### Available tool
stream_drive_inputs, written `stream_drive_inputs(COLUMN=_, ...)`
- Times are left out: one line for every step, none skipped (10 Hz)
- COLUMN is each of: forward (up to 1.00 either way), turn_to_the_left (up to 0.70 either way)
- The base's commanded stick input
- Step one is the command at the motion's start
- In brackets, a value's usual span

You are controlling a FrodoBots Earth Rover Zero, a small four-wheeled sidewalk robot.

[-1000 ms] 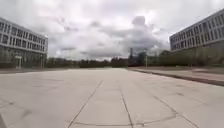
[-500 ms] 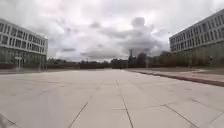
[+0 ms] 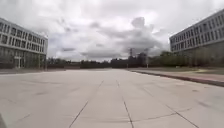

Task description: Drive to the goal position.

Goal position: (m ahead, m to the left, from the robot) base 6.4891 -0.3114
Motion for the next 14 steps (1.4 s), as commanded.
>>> stream_drive_inputs(forward=0.7, turn_to_the_left=0.0)
stream_drive_inputs(forward=0.7, turn_to_the_left=0.0)
stream_drive_inputs(forward=0.7, turn_to_the_left=0.0)
stream_drive_inputs(forward=0.7, turn_to_the_left=0.0)
stream_drive_inputs(forward=0.7, turn_to_the_left=0.0)
stream_drive_inputs(forward=0.7, turn_to_the_left=0.0)
stream_drive_inputs(forward=0.7, turn_to_the_left=0.0)
stream_drive_inputs(forward=0.7, turn_to_the_left=0.0)
stream_drive_inputs(forward=0.7, turn_to_the_left=0.0)
stream_drive_inputs(forward=0.7, turn_to_the_left=0.0)
stream_drive_inputs(forward=0.7, turn_to_the_left=0.0)
stream_drive_inputs(forward=0.7, turn_to_the_left=0.0)
stream_drive_inputs(forward=0.7, turn_to_the_left=0.0)
stream_drive_inputs(forward=0.7, turn_to_the_left=0.0)
